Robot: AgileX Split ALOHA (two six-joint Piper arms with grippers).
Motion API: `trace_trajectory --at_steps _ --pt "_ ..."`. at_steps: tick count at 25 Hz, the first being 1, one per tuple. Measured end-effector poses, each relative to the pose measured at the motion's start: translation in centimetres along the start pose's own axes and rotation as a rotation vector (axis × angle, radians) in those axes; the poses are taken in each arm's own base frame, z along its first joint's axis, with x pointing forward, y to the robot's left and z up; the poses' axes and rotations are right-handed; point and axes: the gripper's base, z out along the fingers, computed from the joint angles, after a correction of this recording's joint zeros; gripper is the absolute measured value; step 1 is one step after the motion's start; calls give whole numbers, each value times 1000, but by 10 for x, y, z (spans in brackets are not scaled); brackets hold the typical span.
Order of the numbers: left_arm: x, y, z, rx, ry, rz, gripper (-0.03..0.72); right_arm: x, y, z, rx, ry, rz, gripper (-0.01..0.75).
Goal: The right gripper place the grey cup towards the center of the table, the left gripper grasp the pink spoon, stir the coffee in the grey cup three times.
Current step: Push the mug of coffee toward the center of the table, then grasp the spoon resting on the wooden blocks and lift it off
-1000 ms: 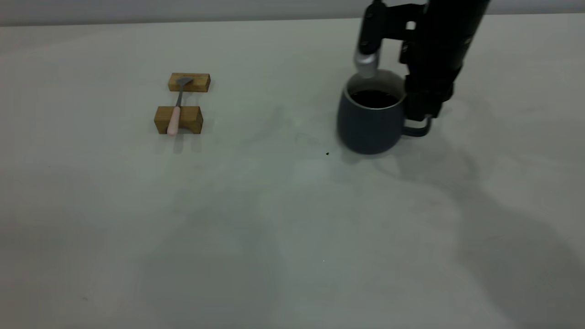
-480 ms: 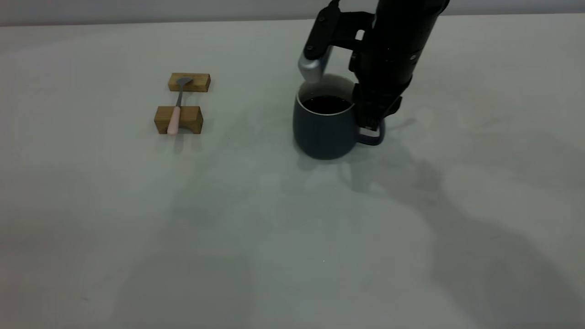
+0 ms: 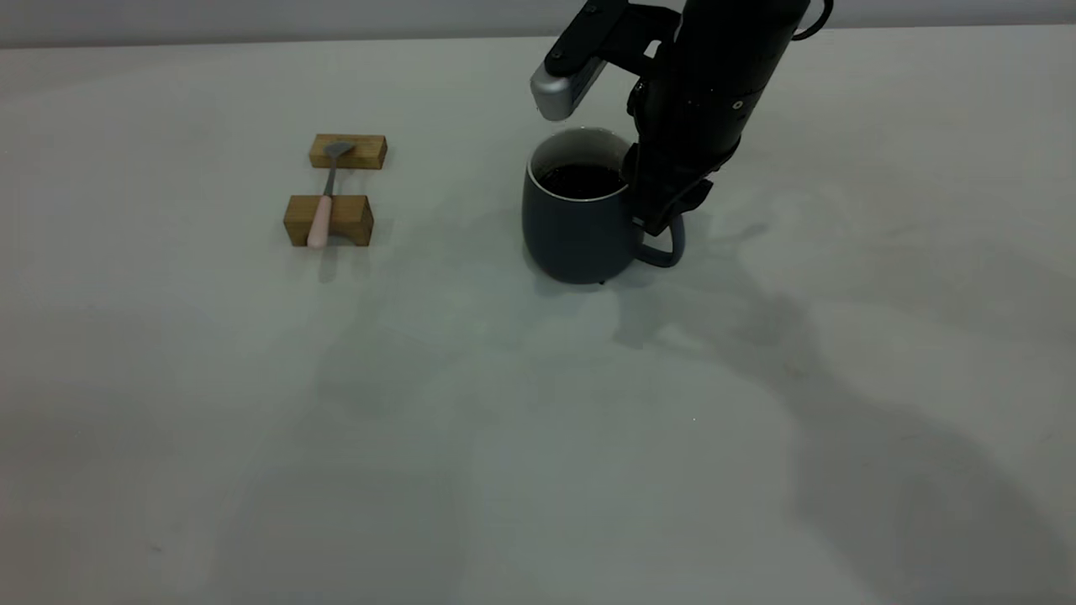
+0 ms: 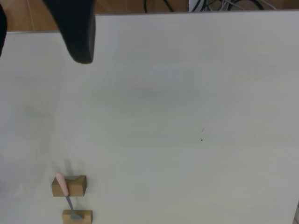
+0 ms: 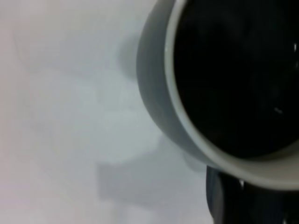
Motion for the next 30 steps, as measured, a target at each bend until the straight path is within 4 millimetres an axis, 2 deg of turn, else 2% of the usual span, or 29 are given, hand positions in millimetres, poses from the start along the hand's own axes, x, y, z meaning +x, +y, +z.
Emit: trace_trajectory --at_steps 3,5,7,10,15,20,23,26,30 --pt "0 0 0 0 0 0 438 0 1 0 -11 0 23 423" --pt "0 0 0 0 0 0 438 -1 2 -9 -33 14 28 498" --pt "0 0 0 0 0 0 438 -4 3 -26 -67 40 35 575" --pt "0 0 0 0 0 0 438 -10 2 -67 -96 70 63 658" --pt "0 0 0 0 0 0 438 -14 0 -149 -56 118 196 674" --pt "0 0 0 0 0 0 438 -1 9 -234 -22 202 345 670" --pt "0 0 0 0 0 0 438 5 15 -276 15 156 401 665" --pt "0 0 0 0 0 0 438 13 25 -306 31 96 373 662" --pt "0 0 0 0 0 0 438 40 47 -352 66 1 347 661"
